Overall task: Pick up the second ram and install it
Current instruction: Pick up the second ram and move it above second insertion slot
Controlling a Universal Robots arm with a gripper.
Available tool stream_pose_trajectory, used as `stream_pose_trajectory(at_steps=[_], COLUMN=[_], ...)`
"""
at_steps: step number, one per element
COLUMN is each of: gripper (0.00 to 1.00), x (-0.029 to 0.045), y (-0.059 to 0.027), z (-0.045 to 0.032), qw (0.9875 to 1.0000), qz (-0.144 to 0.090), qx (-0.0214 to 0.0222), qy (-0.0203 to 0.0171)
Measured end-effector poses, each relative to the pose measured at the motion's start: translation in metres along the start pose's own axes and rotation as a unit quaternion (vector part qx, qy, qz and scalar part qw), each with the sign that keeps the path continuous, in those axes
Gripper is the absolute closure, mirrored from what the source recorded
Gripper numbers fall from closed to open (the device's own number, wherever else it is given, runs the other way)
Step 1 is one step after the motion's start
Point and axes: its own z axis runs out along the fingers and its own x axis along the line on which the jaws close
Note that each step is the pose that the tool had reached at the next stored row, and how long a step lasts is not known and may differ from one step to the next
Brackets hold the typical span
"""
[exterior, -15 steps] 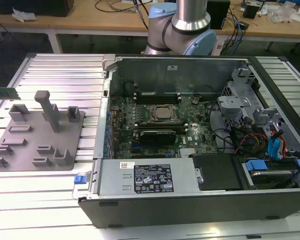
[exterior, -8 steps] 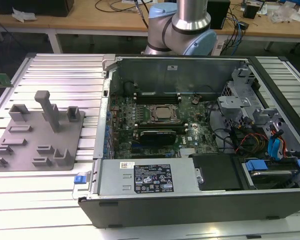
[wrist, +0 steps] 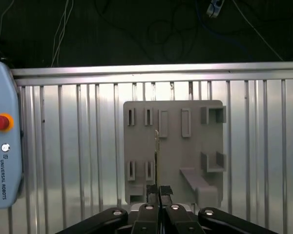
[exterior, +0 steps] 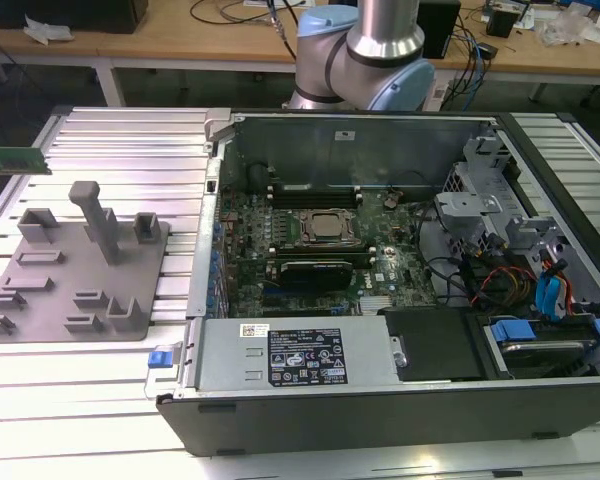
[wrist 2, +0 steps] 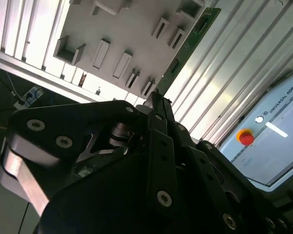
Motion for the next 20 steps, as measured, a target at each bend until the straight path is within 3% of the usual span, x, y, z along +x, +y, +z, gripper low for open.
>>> stream_pose_trajectory(at_steps=[4,6,10,13,15,20], gripper=[0.91,0.91,0.91,0.91,0.91,0.91], x=[-0.0002,-0.0005,-0.0009,-0.0014,-0.0016,-0.0025], y=[-0.0107,-0.0230,-0.0392,-0.0599,-0.0693,-0.1056], z=[0.0000,0.0000,0.0001,0.0004,0.0006,0.0014], qw=[1.0000,1.0000,1.0000,1.0000,1.0000,1.0000], qz=[0.000,0.000,0.000,0.000,0.000,0.000], qx=[0.0000,0.0000,-0.0001,0.0000,0.0000,-0.0001], qy=[0.0000,0.0000,0.0000,0.0000,0.0000,0.0000])
